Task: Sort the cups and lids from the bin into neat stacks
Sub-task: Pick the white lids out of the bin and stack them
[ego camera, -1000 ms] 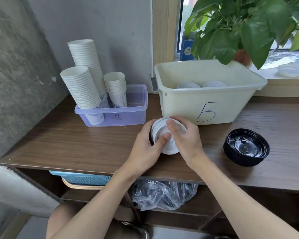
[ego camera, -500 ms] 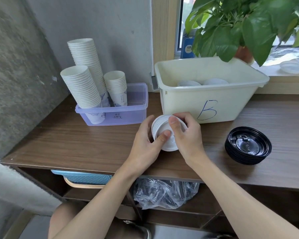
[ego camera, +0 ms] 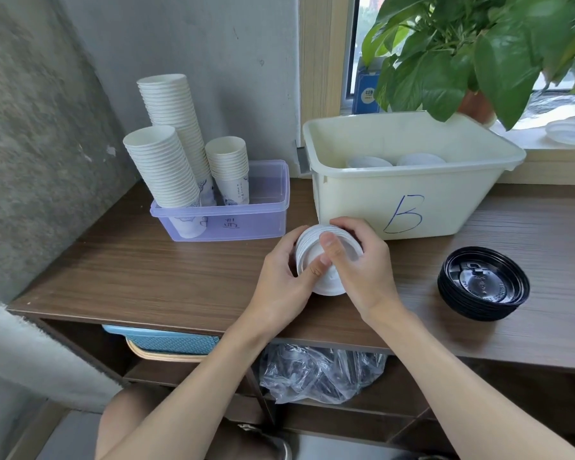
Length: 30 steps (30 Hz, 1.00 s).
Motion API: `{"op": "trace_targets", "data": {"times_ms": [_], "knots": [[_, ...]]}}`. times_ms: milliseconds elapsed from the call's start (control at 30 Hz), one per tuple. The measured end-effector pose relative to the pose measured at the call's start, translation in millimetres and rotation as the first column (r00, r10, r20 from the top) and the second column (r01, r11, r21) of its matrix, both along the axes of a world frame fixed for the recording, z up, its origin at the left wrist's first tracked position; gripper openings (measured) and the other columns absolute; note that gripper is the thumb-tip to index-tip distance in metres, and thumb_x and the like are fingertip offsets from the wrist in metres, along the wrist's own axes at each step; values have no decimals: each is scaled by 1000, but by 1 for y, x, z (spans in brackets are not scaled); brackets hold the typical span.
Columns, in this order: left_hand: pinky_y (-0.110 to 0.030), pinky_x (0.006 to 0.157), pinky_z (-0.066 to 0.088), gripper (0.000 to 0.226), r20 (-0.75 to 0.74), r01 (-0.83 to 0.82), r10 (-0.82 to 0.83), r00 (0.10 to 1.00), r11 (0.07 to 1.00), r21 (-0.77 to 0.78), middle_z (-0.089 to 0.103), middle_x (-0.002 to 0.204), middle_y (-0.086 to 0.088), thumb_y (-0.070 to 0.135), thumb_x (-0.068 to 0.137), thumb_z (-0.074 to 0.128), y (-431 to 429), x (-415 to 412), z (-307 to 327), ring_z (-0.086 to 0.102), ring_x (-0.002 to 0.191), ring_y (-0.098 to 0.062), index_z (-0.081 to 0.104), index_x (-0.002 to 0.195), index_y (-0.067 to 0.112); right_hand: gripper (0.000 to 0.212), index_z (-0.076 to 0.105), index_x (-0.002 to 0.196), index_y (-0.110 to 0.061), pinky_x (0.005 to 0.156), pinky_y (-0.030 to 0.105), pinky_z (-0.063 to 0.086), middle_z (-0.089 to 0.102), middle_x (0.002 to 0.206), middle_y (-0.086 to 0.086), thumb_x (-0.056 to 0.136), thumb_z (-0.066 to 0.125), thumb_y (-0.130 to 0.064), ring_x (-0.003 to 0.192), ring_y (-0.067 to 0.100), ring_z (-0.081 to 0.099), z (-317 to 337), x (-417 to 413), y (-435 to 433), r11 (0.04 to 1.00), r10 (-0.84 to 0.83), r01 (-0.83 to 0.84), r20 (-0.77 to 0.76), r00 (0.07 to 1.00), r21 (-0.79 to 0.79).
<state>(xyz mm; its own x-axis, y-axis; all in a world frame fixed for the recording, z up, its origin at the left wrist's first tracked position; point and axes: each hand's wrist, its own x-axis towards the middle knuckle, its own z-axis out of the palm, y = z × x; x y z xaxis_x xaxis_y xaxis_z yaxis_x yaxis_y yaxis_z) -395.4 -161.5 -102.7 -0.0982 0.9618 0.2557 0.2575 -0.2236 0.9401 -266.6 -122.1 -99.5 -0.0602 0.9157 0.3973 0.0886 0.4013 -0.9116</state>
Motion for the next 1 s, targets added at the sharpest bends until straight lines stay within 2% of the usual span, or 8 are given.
{"op": "trace_targets", "data": {"times_ms": [67, 200, 300, 400, 600, 700, 867, 1000], "knots": [[-25, 93, 52, 40, 22, -17, 17, 1000, 1000, 19, 70, 117, 2, 24, 92, 70, 0, -1, 0, 66, 109, -10, 59, 129, 14, 46, 65, 105, -21, 84, 17, 46, 67, 101, -5, 74, 61, -55, 95, 5, 62, -1, -1, 0, 1000, 13, -13, 1, 1000, -17], [-32, 101, 49, 50, -58, -25, 28, 998, 998, 56, 65, 124, 0, 29, 87, 71, 1, -1, -2, 61, 115, -11, 56, 132, 16, 49, 66, 111, -16, 89, 28, 51, 69, 104, -7, 76, 57, -49, 98, 7, 64, -2, -1, -2, 999, 50, -50, 16, 999, -13], [-25, 108, 42, 66, -115, 0, 5, 993, 999, 45, 56, 139, 2, 38, 84, 66, 0, 1, -3, 53, 127, -6, 46, 143, 18, 60, 64, 118, -18, 92, 18, 46, 66, 109, -14, 74, 56, -57, 102, -2, 60, -2, -2, -2, 999, 40, -40, 46, 998, -13], [-21, 109, 40, 77, -83, -9, 7, 996, 1000, -21, 51, 145, 5, 46, 85, 68, -1, 2, -4, 49, 131, -3, 38, 149, 15, 60, 67, 114, -16, 87, 15, 46, 68, 105, -10, 73, 54, -59, 99, -2, 61, -1, -1, -1, 999, -35, 35, 43, 998, 4], [-31, 89, 55, 33, 22, -16, 16, 1000, 1000, -3, 72, 111, 0, 25, 94, 68, 2, 0, -4, 69, 103, -13, 62, 124, 12, 45, 67, 97, -26, 75, 9, 44, 68, 90, -15, 67, 58, -59, 86, -6, 61, 1, 0, 0, 997, -49, 47, -24, 999, -54], [-31, 89, 55, 31, 15, -11, 11, 1000, 1000, 3, 72, 109, 1, 23, 94, 68, 0, -1, -3, 69, 101, -13, 62, 123, 12, 34, 63, 88, -32, 70, 9, 45, 67, 81, -14, 66, 61, -58, 78, -5, 61, 2, -1, 0, 999, -27, 26, -19, 999, -38], [-36, 94, 54, 38, -32, 0, 1, 1000, 1000, 28, 72, 112, 1, 29, 91, 67, 0, 0, -4, 67, 106, -15, 63, 125, 13, 41, 62, 87, -20, 66, 10, 44, 64, 75, -13, 69, 62, -57, 72, -3, 59, -1, 1, -1, 995, -93, 93, 18, 995, 30], [-36, 90, 54, 28, -73, 6, -1, 997, 998, 67, 71, 106, 1, 22, 92, 64, -1, 1, -4, 67, 102, -18, 64, 119, 14, 31, 59, 81, -15, 61, 8, 40, 59, 69, -12, 73, 71, -42, 66, -4, 55, -3, -1, -1, 994, -94, 93, 26, 995, 52]]}}
